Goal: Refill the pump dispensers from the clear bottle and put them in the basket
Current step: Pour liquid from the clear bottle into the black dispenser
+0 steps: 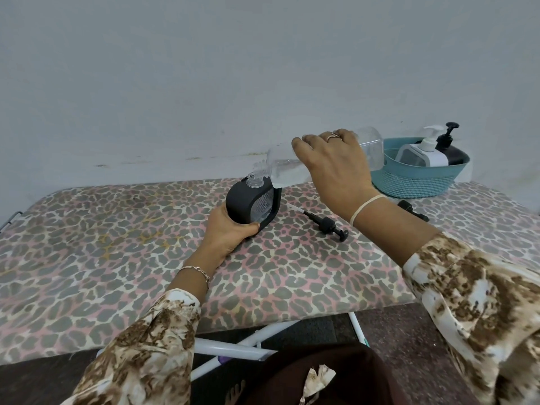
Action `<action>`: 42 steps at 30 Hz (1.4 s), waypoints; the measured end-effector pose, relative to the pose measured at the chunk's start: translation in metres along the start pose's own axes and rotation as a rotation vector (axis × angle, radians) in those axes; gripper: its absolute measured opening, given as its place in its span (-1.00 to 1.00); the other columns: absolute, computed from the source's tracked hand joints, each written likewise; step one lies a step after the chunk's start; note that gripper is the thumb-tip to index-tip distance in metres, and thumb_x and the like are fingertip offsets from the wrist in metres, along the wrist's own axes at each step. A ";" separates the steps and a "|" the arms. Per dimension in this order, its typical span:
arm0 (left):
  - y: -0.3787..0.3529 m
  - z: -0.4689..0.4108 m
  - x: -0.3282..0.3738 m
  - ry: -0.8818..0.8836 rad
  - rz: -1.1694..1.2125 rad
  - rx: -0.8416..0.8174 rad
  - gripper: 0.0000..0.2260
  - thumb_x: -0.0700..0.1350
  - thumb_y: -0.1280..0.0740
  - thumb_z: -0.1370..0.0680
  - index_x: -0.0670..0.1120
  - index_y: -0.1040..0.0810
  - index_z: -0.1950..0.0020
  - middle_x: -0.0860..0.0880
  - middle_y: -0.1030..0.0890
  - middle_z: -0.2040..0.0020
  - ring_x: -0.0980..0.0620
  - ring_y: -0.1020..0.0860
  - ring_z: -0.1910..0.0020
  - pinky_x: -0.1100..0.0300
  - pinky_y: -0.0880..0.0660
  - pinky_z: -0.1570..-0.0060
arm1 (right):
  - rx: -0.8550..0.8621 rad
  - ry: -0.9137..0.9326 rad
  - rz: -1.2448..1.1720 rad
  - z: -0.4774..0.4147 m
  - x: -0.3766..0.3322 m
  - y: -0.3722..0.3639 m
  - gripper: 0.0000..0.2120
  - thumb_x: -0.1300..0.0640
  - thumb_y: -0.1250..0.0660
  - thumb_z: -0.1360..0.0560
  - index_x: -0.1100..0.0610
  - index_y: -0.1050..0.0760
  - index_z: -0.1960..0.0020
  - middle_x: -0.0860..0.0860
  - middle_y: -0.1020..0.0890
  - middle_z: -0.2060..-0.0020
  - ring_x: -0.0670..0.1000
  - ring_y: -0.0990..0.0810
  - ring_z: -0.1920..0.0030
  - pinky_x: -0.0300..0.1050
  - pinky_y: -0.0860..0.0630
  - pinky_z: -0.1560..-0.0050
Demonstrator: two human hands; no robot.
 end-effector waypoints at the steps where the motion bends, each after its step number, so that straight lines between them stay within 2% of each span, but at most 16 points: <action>1: 0.000 0.000 0.000 -0.001 -0.001 -0.001 -0.60 -0.32 -0.56 -0.27 0.08 -0.54 0.09 0.10 -0.66 0.12 0.29 -0.63 0.22 0.44 -0.50 0.29 | 0.002 0.002 0.003 0.000 0.000 0.000 -0.50 0.38 -0.21 -0.44 0.13 -0.27 -0.35 0.06 -0.55 -0.18 0.17 -0.54 -0.10 0.06 -0.28 -0.24; 15: 0.001 -0.002 -0.004 0.013 -0.008 -0.005 -0.58 -0.28 -0.58 -0.25 0.08 -0.55 0.04 0.12 -0.67 0.09 0.22 -0.63 0.11 0.36 -0.52 0.17 | 0.002 0.024 0.030 -0.002 0.000 0.004 -0.48 0.38 -0.22 -0.41 0.15 -0.28 -0.34 0.07 -0.57 -0.12 0.16 -0.55 -0.04 0.05 -0.32 -0.21; 20: 0.000 -0.002 -0.003 0.007 -0.015 0.002 -0.57 -0.28 -0.58 -0.25 0.09 -0.53 0.04 0.13 -0.65 0.09 0.22 -0.62 0.08 0.40 -0.51 0.19 | -0.004 0.032 0.044 -0.002 0.000 0.005 -0.47 0.38 -0.23 -0.39 0.15 -0.28 -0.33 0.07 -0.58 -0.10 0.16 -0.56 -0.04 0.06 -0.32 -0.20; 26: 0.000 -0.002 -0.005 0.020 -0.003 -0.004 -0.55 -0.29 -0.58 -0.26 -0.05 -0.57 -0.09 0.03 -0.68 0.03 0.13 -0.64 0.04 0.28 -0.55 0.08 | 0.000 0.044 0.058 -0.003 0.000 0.005 -0.49 0.37 -0.22 -0.41 0.16 -0.28 -0.33 0.07 -0.58 -0.09 0.17 -0.56 -0.01 0.05 -0.31 -0.18; 32: 0.001 -0.001 -0.002 0.011 -0.001 -0.001 -0.57 -0.30 -0.58 -0.26 0.06 -0.55 0.02 0.06 -0.67 0.06 0.19 -0.63 0.09 0.36 -0.53 0.15 | -0.001 0.048 0.060 -0.004 0.000 0.006 -0.52 0.36 -0.21 -0.43 0.15 -0.28 -0.33 0.07 -0.58 -0.10 0.17 -0.55 -0.03 0.05 -0.31 -0.19; 39: 0.000 -0.001 -0.003 0.031 0.013 -0.001 -0.55 -0.31 -0.57 -0.26 -0.04 -0.55 -0.07 0.04 -0.67 0.05 0.14 -0.63 0.06 0.29 -0.55 0.09 | -0.002 0.054 0.069 -0.005 -0.001 0.007 -0.52 0.36 -0.20 -0.44 0.15 -0.27 -0.34 0.07 -0.57 -0.12 0.17 -0.55 -0.06 0.05 -0.30 -0.21; 42: 0.000 -0.001 -0.002 0.027 0.013 0.002 -0.58 -0.32 -0.56 -0.27 -0.01 -0.55 -0.02 0.07 -0.67 0.08 0.18 -0.63 0.10 0.35 -0.54 0.15 | 0.003 0.056 0.071 -0.005 -0.001 0.007 -0.52 0.35 -0.20 -0.45 0.15 -0.27 -0.34 0.07 -0.57 -0.12 0.17 -0.55 -0.06 0.06 -0.29 -0.22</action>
Point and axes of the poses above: each hand's wrist, its own z-axis away from the middle knuckle, its own y-axis out of the back of the hand, x = y × z, the point moved 5 cm from there along -z, towards the middle knuckle
